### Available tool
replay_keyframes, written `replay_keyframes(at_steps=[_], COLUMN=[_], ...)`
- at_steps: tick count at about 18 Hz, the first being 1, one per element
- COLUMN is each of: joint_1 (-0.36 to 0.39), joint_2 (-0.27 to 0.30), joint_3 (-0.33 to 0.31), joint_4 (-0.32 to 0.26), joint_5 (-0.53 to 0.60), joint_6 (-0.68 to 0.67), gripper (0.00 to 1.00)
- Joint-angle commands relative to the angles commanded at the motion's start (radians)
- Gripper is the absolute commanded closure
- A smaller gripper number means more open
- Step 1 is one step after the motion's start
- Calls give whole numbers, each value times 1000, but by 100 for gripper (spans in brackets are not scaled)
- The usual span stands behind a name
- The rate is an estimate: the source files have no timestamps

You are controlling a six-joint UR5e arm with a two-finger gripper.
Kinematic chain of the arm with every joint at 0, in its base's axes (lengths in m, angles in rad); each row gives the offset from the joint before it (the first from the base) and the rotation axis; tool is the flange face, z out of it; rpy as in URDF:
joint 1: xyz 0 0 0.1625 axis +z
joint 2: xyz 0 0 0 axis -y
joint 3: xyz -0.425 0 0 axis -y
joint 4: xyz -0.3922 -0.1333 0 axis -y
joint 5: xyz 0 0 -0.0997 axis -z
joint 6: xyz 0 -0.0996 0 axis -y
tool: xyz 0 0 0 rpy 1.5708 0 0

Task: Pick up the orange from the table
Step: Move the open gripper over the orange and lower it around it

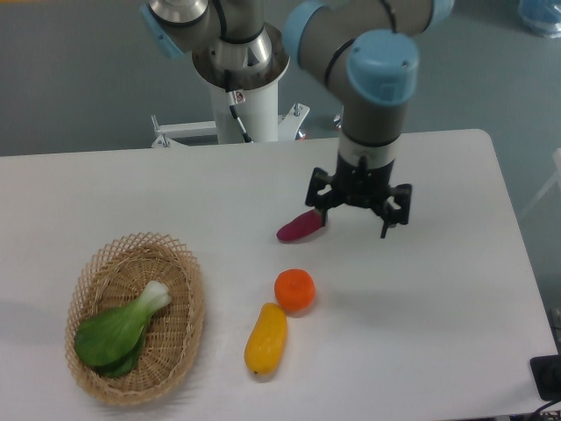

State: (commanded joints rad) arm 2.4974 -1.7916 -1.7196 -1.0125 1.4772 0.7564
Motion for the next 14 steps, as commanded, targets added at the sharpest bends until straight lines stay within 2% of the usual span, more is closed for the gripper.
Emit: replay_keyframes(at_steps=[5, 7, 10, 14], joint_1=[-69, -81, -107, -109], joint_2=[-83, -106, -147, -178], joint_3=[-17, -26, -86, -89], joint_4=[37, 77, 210, 212], joint_5=[34, 52, 63, 69], joint_6=[-19, -22, -26, -26], gripper=[0, 0, 0, 0])
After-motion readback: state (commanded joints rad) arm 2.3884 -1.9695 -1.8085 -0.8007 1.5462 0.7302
